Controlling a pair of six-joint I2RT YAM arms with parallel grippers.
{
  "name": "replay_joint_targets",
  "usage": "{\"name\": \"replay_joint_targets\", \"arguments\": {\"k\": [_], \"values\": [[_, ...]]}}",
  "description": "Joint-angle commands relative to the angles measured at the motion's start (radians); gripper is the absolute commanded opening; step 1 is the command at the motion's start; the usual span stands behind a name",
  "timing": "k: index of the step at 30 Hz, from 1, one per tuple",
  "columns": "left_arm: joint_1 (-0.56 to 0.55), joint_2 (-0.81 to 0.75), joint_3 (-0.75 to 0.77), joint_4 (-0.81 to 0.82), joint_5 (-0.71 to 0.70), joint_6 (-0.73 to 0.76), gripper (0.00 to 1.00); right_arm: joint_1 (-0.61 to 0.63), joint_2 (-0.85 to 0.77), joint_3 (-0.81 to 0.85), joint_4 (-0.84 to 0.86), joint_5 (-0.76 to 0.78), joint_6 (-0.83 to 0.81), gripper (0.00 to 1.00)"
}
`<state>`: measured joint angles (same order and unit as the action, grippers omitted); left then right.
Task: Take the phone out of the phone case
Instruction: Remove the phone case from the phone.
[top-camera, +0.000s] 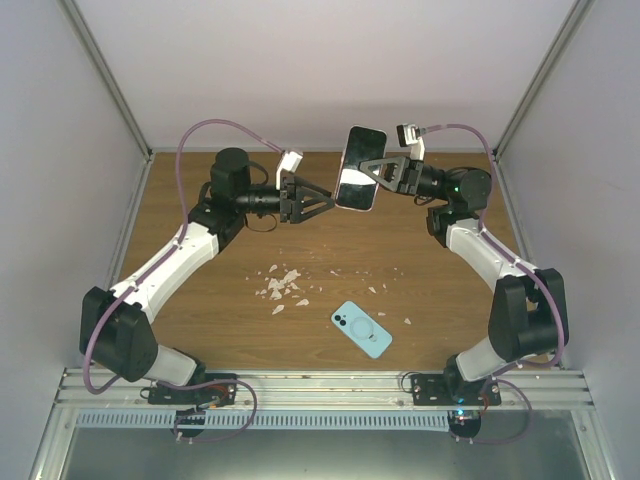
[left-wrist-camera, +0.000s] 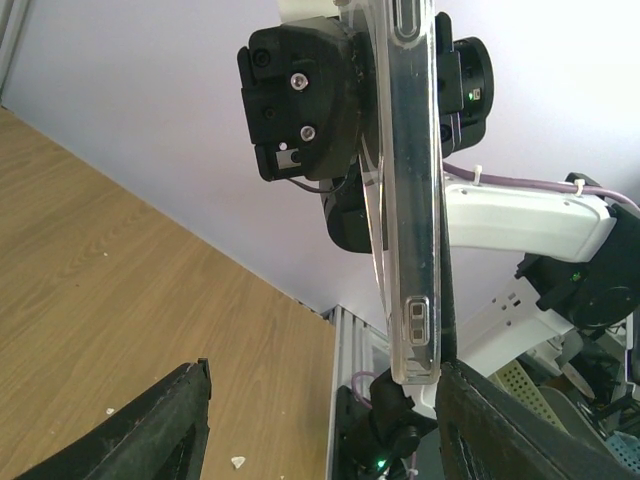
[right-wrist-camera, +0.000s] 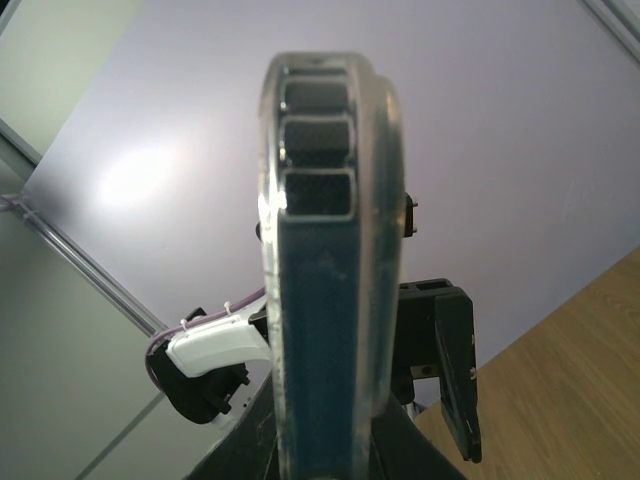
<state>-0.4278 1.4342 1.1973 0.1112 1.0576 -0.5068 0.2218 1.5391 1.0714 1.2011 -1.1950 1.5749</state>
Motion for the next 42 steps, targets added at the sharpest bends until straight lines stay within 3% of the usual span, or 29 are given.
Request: {"name": "replay_joint_targets", "arguments": {"k": [1, 20, 28, 36, 42], "values": [[-0.01, 0.003, 0.036, 0.04, -0.001, -0.005, 0.62, 0.008, -0.028, 0.002, 0.039, 0.023, -0.018, 0.01], [0.001, 0.032, 0.025, -0.131, -0.208, 0.067, 0.48, 0.023, -0.036, 0.005, 0.12, 0.011, 0.035, 0.0], [0.026, 0.059, 0.01, -0.156, -0.25, 0.057, 0.47, 0.041, -0.034, -0.002, 0.188, 0.01, 0.081, 0.0], [0.026, 0.085, 0.075, -0.148, -0.244, 0.045, 0.47, 0.103, -0.019, -0.009, 0.162, -0.015, 0.038, 0.01], [0.029, 0.096, 0.14, -0.074, -0.157, 0.031, 0.48, 0.114, -0.01, -0.02, 0.136, -0.017, 0.015, 0.0]]}}
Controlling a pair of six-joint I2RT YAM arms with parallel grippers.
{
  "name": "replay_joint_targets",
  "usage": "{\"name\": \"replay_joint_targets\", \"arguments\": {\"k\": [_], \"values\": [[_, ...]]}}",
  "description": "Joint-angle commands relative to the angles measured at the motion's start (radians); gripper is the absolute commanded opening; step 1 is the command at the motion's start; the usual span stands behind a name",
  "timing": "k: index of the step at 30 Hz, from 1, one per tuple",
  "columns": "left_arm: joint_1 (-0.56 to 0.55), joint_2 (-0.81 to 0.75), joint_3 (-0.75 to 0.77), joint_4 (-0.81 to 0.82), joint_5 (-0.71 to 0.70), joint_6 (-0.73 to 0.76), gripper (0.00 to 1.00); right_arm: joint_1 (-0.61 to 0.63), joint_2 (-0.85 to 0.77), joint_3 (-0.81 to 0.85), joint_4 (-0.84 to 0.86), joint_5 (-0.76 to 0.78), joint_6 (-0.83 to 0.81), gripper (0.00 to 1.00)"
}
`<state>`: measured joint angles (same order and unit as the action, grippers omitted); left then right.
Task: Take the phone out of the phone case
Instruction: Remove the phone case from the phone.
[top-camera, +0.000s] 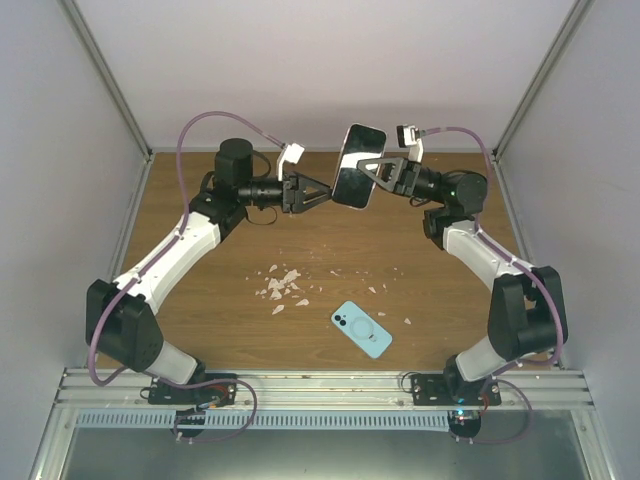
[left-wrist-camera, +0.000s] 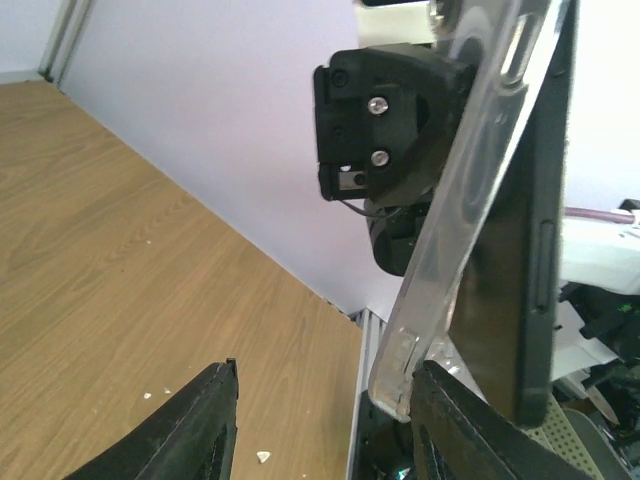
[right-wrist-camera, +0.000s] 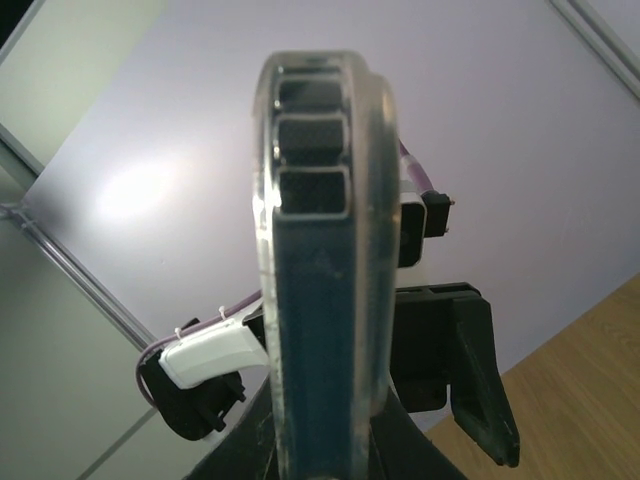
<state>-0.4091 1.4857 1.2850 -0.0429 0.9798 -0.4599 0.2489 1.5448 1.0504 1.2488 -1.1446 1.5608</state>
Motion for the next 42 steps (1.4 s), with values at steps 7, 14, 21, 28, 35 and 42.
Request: {"name": "replay_joint_targets", "arguments": {"k": [7, 14, 21, 28, 35, 42], "values": [[0.009, 0.066, 0.097, 0.122, -0.048, -0.051, 0.48, 0.118, -0.01, -0.011, 0.068, -0.073, -0.004, 0.0], [-0.011, 0.086, 0.104, 0.179, -0.022, -0.087, 0.47, 0.152, -0.004, -0.018, 0.032, -0.077, -0.043, 0.0], [-0.036, 0.086, 0.069, 0.272, 0.051, -0.151, 0.4, 0.161, 0.006, -0.015, 0.018, -0.08, -0.057, 0.0], [-0.035, 0.058, 0.02, 0.259, 0.076, -0.14, 0.23, 0.14, 0.003, 0.0, -0.015, -0.092, -0.072, 0.0], [-0.011, 0.024, -0.024, 0.226, 0.079, -0.109, 0.0, 0.077, 0.0, 0.036, -0.13, -0.086, -0.126, 0.04], [0.006, 0.015, -0.046, 0.202, 0.083, -0.09, 0.0, 0.001, 0.003, 0.07, -0.174, -0.074, -0.131, 0.19]]}}
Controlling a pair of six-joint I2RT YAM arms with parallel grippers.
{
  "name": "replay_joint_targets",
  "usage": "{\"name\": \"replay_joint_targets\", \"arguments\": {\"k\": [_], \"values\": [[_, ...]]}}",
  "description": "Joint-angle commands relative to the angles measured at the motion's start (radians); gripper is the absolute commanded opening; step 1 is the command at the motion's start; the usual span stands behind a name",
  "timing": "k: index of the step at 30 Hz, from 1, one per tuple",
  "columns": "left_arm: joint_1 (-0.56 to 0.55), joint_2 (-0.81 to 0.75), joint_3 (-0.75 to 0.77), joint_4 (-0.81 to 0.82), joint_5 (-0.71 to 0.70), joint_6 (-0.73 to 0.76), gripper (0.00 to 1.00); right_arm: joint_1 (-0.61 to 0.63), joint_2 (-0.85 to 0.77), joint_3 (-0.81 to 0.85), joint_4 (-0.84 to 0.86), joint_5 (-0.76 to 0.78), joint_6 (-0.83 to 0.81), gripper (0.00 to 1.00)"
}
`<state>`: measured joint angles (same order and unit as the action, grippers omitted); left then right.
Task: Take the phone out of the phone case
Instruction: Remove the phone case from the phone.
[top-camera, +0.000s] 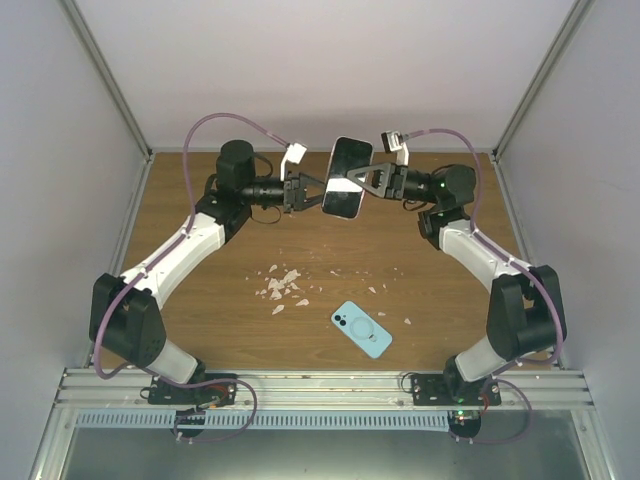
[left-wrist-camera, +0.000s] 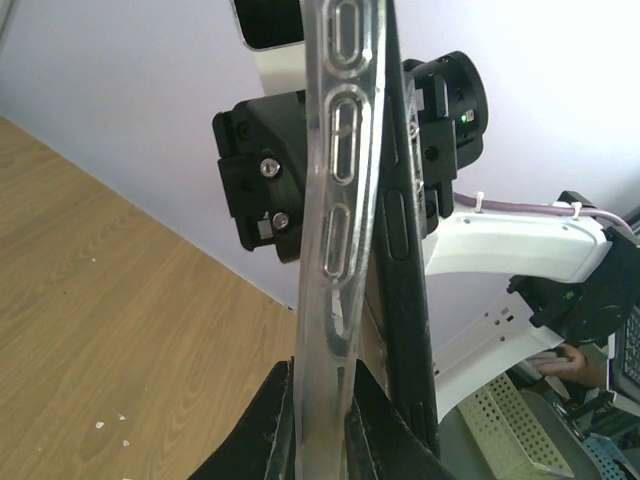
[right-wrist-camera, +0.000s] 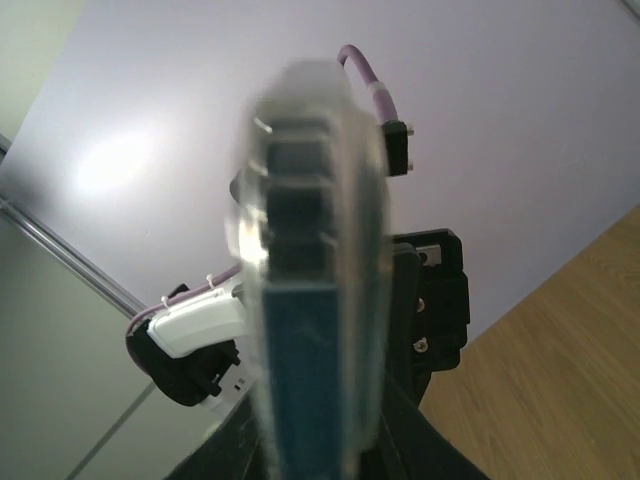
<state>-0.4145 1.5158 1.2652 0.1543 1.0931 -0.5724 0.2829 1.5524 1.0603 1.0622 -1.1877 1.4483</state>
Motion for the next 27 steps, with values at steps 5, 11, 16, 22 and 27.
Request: {"name": "replay_joint_targets", "arguments": {"k": [5, 11, 16, 22, 27], "values": [[0.012, -0.022, -0.043, -0.004, -0.028, 0.035, 0.0, -0.063, -0.001, 0.074, -0.009, -0.029, -0.03, 0.24], [0.011, -0.021, -0.05, -0.012, -0.022, 0.04, 0.0, -0.066, 0.003, 0.096, -0.075, -0.032, -0.078, 0.19], [0.011, -0.019, -0.041, -0.002, -0.021, 0.035, 0.0, -0.064, 0.002, 0.087, -0.088, -0.027, -0.086, 0.01], [0.01, 0.006, 0.009, 0.002, -0.03, 0.023, 0.22, -0.027, -0.001, 0.058, -0.092, -0.029, -0.097, 0.0], [0.008, 0.027, 0.036, 0.006, -0.046, 0.013, 0.34, 0.008, 0.0, 0.044, -0.094, -0.031, -0.1, 0.0]]}}
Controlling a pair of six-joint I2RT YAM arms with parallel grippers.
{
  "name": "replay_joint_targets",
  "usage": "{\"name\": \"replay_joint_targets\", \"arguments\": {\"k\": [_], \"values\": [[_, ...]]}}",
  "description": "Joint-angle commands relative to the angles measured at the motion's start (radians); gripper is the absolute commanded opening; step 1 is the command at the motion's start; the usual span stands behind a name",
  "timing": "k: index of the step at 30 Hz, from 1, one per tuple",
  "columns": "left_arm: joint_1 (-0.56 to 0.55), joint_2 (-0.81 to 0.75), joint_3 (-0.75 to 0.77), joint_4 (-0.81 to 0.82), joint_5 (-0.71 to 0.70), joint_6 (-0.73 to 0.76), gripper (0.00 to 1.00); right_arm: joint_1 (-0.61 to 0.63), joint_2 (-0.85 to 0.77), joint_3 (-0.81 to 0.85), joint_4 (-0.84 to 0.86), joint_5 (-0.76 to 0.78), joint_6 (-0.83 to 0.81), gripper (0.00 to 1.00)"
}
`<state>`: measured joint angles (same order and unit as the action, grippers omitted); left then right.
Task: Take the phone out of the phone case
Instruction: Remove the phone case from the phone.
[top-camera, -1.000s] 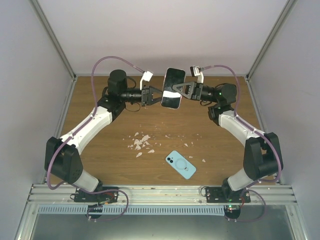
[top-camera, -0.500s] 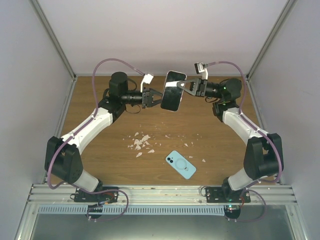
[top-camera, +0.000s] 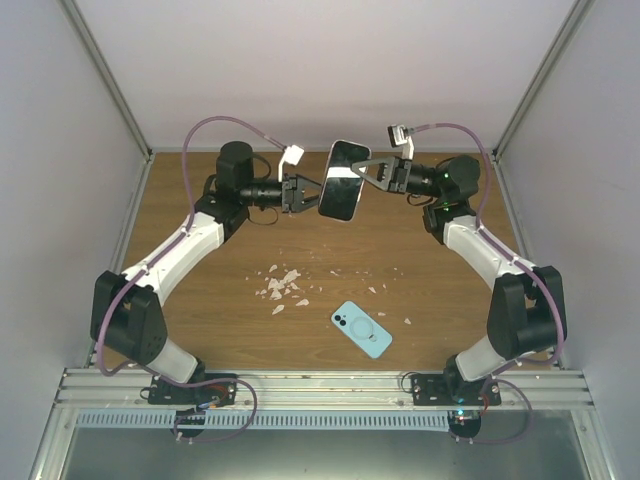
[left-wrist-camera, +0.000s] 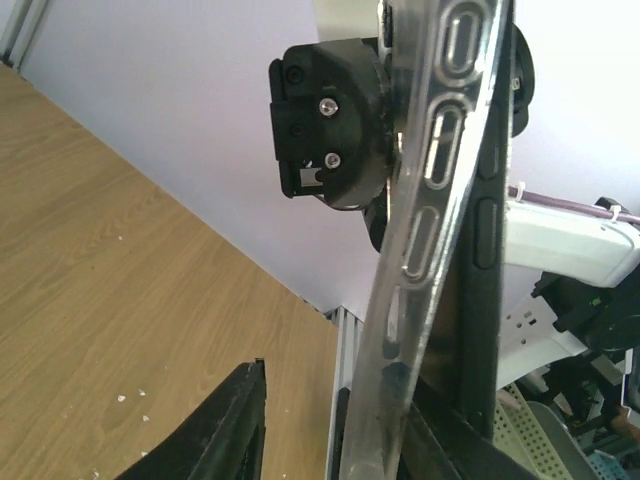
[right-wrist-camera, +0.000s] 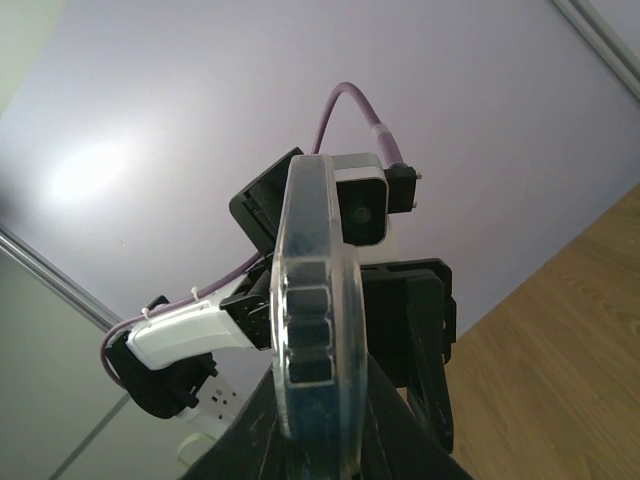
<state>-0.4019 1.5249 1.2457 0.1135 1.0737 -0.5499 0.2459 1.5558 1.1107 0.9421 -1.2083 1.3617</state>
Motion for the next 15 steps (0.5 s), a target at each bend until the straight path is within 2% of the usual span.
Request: {"name": "replay_joint_targets", "arguments": {"k": [1, 10, 15], "values": [[-0.005, 0.023, 0.06, 0.05, -0.03, -0.012, 0.35, 0.052, -0.005, -0.01, 0.027, -0.011, -0.013, 0.0], [-0.031, 0.064, 0.116, 0.093, -0.001, -0.041, 0.47, 0.107, 0.009, -0.03, 0.032, -0.015, -0.01, 0.0], [-0.043, 0.078, 0.126, 0.149, 0.038, -0.081, 0.5, 0.121, 0.026, -0.046, 0.031, -0.016, -0.007, 0.0]]}}
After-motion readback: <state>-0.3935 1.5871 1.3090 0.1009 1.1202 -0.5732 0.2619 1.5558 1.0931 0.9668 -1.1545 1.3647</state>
